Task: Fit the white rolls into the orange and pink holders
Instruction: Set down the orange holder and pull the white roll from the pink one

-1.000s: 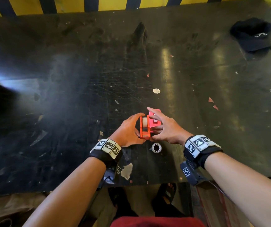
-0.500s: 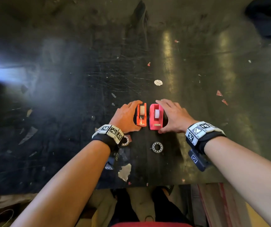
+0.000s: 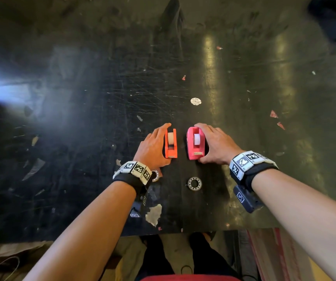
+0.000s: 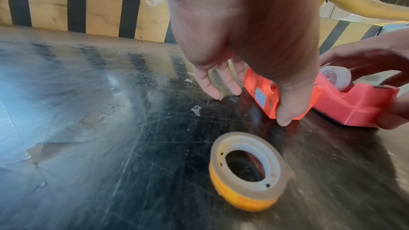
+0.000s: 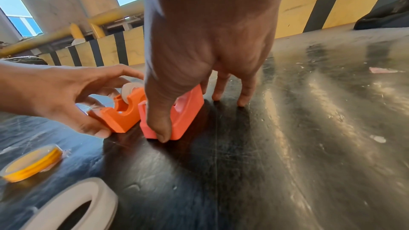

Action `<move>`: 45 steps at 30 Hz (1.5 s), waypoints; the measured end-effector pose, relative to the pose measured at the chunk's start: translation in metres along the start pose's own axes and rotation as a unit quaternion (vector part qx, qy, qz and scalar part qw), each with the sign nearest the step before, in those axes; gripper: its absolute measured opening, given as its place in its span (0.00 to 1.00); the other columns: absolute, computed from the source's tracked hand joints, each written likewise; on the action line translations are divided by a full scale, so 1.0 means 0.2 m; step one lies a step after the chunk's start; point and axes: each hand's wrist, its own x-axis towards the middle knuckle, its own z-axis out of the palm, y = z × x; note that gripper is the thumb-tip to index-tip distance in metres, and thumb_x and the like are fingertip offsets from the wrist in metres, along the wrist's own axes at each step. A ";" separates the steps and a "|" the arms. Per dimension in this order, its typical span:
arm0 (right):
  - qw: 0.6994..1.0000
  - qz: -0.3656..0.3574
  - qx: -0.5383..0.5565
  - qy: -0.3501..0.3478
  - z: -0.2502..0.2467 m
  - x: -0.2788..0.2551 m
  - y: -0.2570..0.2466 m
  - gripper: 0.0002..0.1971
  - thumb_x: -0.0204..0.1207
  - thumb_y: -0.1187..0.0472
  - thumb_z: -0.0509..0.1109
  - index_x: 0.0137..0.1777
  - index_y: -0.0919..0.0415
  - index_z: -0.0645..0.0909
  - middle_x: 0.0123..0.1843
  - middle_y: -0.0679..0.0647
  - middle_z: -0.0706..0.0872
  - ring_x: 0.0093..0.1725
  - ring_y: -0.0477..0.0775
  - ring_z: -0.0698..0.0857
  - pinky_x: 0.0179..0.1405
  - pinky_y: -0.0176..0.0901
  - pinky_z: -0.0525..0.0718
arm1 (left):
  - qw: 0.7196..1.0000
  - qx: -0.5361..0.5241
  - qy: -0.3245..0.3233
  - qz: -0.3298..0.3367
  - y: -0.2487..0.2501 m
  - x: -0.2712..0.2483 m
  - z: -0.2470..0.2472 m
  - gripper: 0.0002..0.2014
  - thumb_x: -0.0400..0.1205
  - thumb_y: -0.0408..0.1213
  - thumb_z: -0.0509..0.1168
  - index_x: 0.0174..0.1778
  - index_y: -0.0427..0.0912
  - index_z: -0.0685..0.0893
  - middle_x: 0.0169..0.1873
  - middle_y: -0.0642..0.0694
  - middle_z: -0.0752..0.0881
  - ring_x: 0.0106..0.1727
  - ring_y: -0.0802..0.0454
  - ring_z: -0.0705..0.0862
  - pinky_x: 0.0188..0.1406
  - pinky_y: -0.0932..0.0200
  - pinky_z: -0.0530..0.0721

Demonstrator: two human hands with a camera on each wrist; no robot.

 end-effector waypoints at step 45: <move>0.998 -0.008 0.049 0.040 -0.11 -0.16 -0.09 0.62 0.55 0.49 0.90 0.88 0.44 0.57 0.84 0.48 0.70 0.75 0.63 0.75 0.76 0.57 0.77 | 0.990 -0.030 0.026 0.133 0.33 -0.30 -0.51 0.19 0.76 0.48 0.79 0.62 0.52 0.88 0.50 0.54 0.88 0.51 0.54 0.86 0.58 0.52 0.86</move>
